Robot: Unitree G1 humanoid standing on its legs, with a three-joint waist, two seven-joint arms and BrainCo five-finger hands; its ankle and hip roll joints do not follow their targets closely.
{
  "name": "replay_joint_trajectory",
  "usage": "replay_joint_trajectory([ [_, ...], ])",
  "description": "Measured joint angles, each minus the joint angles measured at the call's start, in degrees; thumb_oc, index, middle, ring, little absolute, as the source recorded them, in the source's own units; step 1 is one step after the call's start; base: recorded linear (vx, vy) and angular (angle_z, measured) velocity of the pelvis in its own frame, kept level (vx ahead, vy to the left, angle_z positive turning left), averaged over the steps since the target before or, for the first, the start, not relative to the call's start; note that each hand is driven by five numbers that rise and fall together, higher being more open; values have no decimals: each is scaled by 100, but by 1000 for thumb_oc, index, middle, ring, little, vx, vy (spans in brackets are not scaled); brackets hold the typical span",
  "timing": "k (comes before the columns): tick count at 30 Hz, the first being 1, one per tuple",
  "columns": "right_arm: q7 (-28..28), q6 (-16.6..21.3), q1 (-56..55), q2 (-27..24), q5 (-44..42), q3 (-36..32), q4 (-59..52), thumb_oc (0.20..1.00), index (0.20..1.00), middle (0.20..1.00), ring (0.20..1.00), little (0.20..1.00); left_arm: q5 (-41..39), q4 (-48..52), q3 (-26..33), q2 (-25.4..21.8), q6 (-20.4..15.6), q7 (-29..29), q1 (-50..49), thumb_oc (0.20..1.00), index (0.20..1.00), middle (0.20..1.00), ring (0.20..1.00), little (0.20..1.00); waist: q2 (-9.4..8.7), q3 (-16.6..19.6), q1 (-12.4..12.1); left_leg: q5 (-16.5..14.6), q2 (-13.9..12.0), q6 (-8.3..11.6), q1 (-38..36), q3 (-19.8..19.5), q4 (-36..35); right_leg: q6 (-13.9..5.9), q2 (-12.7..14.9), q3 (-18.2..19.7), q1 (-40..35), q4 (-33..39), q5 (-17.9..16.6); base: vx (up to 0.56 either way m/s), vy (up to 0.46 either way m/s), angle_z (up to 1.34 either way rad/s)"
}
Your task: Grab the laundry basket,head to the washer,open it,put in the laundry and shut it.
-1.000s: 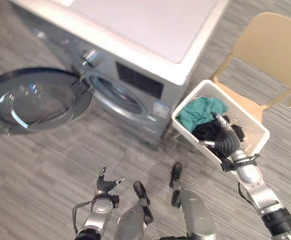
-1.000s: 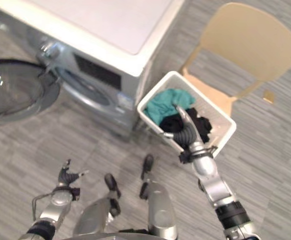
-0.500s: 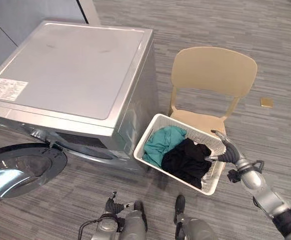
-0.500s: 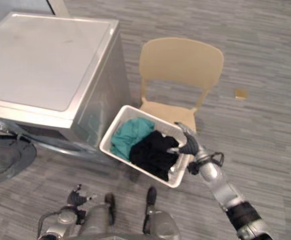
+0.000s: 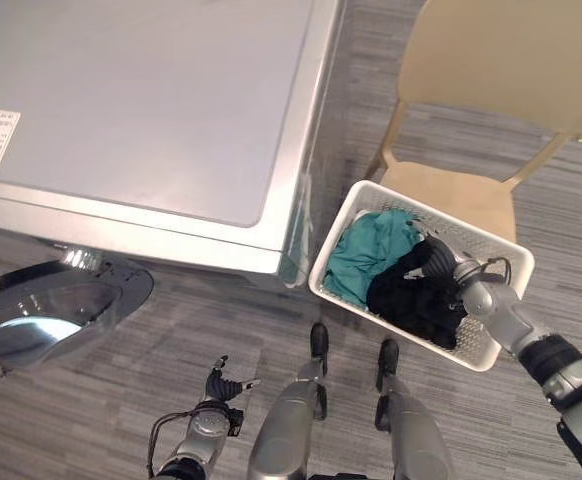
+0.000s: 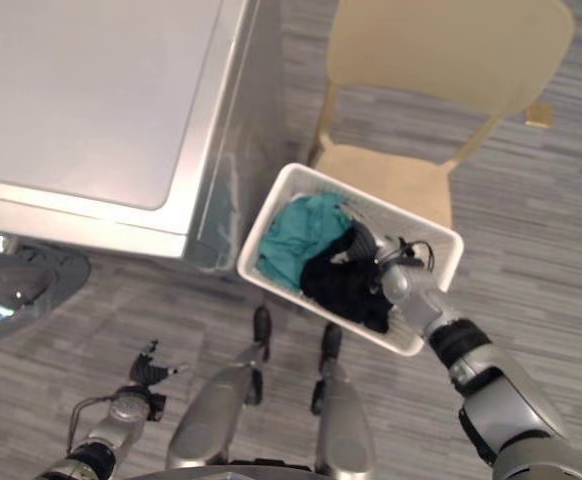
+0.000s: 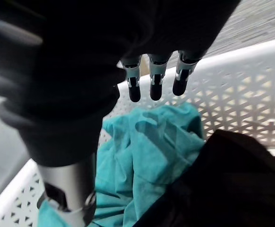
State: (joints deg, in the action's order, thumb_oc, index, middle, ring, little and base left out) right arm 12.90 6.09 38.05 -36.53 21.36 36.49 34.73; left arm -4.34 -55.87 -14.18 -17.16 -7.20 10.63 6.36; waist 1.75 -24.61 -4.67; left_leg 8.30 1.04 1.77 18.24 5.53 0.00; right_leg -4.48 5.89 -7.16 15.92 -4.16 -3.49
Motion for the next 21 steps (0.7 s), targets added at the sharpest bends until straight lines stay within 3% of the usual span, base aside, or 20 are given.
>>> replay_joint_trajectory([
  [7, 330, -262, 982, 198, 497, 491, 1086, 1000, 1000, 1000, 1000, 1000, -212, 193, -190, -138, -61, 109, 100, 1000, 1000, 1000, 1000, 1000, -15, -256, -149, 179, -20, -199, 377, -184, -4, 5, -21, -182, 310, -46, -5, -24, 11, 13],
  [16, 799, -538, 1883, 632, 585, 631, 2362, 1000, 1000, 1000, 1000, 1000, -229, 193, -497, -84, -187, 283, 441, 1000, 1000, 1000, 1000, 1000, 35, -437, -341, 290, -64, -156, 739, -503, -12, 46, -126, -464, 540, -23, 24, -11, -13, 14],
  [17, 807, -578, 1921, 630, 585, 677, 2370, 520, 520, 520, 520, 520, -229, 194, -514, -84, -192, 295, 465, 1000, 1000, 1000, 1000, 1000, 35, -437, -351, 294, -67, -150, 776, -527, -12, 59, -120, -491, 566, -29, 32, -3, -26, 15],
  [18, 819, -603, 1952, 637, 584, 679, 2372, 200, 200, 200, 200, 200, -231, 197, -568, -83, -190, 312, 481, 1000, 1000, 1000, 1000, 1000, 35, -437, -365, 309, -68, -144, 822, -573, -11, 61, -121, -524, 597, -40, 34, -5, -27, 17],
  [21, 825, -639, 1992, 681, 560, 695, 2491, 200, 200, 200, 200, 200, -232, 200, -629, -60, -190, 316, 502, 1000, 1000, 1000, 1000, 1000, 32, -436, -372, 330, -56, -137, 853, -647, -5, 61, -129, -585, 590, -41, 35, -12, -36, 12],
])
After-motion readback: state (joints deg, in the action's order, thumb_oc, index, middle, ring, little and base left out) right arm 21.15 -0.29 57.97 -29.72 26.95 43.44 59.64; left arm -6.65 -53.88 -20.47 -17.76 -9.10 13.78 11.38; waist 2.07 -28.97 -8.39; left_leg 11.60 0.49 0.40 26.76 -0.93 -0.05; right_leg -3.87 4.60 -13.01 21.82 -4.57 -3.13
